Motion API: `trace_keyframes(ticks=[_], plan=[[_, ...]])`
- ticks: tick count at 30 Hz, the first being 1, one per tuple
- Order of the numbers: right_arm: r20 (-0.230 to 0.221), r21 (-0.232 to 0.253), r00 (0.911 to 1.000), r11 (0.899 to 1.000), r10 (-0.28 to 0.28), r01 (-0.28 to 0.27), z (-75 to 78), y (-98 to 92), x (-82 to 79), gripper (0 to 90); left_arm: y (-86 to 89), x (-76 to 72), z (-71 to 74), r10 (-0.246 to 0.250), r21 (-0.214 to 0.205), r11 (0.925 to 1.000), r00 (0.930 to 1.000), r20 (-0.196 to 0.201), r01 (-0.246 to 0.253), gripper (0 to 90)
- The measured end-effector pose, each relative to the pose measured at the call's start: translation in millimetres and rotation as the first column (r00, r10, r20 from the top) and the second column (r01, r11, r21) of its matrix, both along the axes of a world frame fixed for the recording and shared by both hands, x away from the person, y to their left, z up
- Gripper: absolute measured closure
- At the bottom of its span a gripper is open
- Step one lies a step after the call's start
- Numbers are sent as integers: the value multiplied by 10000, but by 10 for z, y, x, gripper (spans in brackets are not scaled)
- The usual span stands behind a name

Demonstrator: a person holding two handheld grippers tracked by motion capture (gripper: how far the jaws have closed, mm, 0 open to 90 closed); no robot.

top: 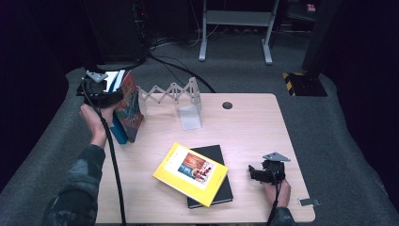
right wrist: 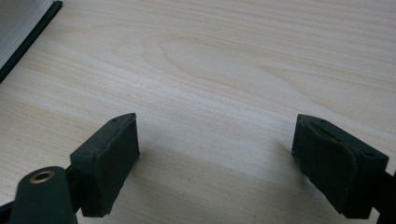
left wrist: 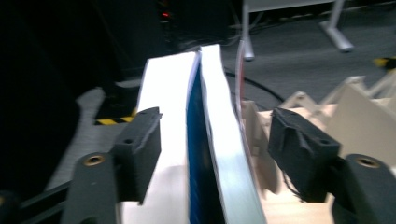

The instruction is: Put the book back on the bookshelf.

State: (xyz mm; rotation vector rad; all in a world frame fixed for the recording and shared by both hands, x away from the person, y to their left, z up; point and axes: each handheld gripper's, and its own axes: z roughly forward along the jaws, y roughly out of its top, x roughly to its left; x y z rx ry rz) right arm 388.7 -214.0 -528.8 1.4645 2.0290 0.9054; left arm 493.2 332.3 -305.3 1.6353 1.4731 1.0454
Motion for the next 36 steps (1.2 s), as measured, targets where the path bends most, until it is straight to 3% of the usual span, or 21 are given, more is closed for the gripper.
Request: trace_keyframes(ticks=[3, 5, 11, 16, 18, 20, 22, 23, 25, 26, 27, 30, 32, 33, 35, 36], plan=[[-4, 4, 10000, 10000, -4, 4, 0, -1, -1, 145, 25, -111, 9, -402, -539, 9978, 9992, -44, 399, 268], [-17, 5, 10000, 10000, -20, 20, 1, 0, -3, 145, 32, -144, 14, -468, -664, 9967, 9989, -54, 463, 235], [-98, 66, 10000, 10000, 18, -17, 9, -3, -10, 141, 93, -490, 16, -1302, -1532, 9797, 9915, 62, 1296, 177], [-444, 242, 9990, 9997, 35, -24, 38, 4, -11, 123, 64, -655, -69, -1731, -1547, 9731, 9849, -18, 1707, 154], [-597, 376, 9982, 9993, 102, -79, 53, -4, -12, 124, 42, -729, -156, -1982, -1607, 9678, 9801, -130, 1936, 154], [-817, 943, 9960, 9951, 368, -290, 117, -7, -22, 125, 4, -785, -310, -2251, -1700, 9615, 9736, -375, 2158, 148], [-835, 1081, 9958, 9937, 388, -296, 153, 15, -32, 125, -15, -801, -380, -2366, -1660, 9603, 9697, -600, 2241, 148], [-696, 1381, 9958, 9891, 603, -502, 242, 75, -45, 136, -41, -821, -489, -2485, -1781, 9563, 9655, -774, 2319, 146], [-523, 1455, 9940, 9854, 966, -881, 345, 170, -53, 137, -67, -849, -620, -2630, -1928, 9514, 9593, -1031, 2401, 136], [-456, 1489, 9925, 9832, 1133, -1054, 398, 232, -58, 137, -67, -849, -620, -2630, -1928, 9514, 9593, -1031, 2401, 135], [-367, 1467, 9903, 9810, 1340, -1273, 446, 298, -61, 140, -104, -878, -755, -2763, -1897, 9497, 9518, -1330, 2492, 134], [-195, 1415, 9841, 9749, 1765, -1721, 542, 435, -71, 144, -139, -911, -884, -2797, -1793, 9509, 9487, -1477, 2524, 130], [-68, 1423, 9772, 9675, 2121, -2090, 618, 573, -84, 146, -172, -939, -1002, -2959, -1873, 9463, 9392, -1743, 2634, 129], [-81, 1455, 9676, 9577, 2522, -2484, 668, 722, -92, 149, -210, -965, -1109, -3145, -1914, 9413, 9281, -1991, 2780, 126], [-122, 1322, 9573, 9495, 2887, -2847, 693, 850, -95, 152, -226, -973, -1151, -3208, -1955, 9391, 9249, -2043, 2825, 115], [-122, 1322, 9573, 9495, 2887, -2847, 693, 850, -95, 152, -249, -991, -1212, -3312, -2034, 9355, 9175, -2202, 2889, 115]])
